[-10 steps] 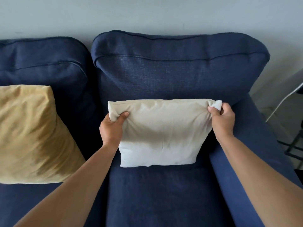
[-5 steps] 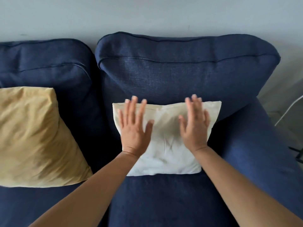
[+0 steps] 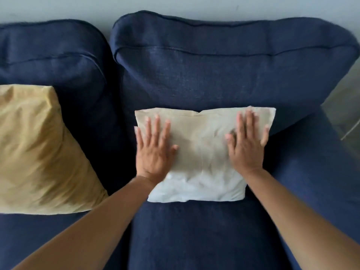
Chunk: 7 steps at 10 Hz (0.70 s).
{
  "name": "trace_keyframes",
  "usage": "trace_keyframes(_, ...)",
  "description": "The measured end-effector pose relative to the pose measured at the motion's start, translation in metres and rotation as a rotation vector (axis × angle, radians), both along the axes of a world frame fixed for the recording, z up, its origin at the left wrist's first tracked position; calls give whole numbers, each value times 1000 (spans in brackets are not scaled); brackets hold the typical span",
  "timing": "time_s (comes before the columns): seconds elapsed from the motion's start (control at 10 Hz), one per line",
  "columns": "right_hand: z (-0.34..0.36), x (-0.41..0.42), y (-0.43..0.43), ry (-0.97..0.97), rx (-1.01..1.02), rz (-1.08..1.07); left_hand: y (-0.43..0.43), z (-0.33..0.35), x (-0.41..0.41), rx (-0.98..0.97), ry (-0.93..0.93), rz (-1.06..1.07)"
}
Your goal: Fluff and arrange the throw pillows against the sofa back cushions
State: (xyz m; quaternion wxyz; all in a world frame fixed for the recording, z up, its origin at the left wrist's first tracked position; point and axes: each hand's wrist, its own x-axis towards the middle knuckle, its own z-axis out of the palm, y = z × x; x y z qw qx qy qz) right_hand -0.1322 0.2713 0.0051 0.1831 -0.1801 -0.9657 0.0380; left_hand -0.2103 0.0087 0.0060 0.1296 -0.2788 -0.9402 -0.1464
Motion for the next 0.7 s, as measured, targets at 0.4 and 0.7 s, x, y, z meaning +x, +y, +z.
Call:
trace_keyframes(0.4, -27, 34, -6, -288, 57, 9, -25, -27, 10, -485, -147, 39)
trace_keyframes(0.7, 69, 36, -59, -361, -222, -52, -37, 69, 24, -442, -435, 95)
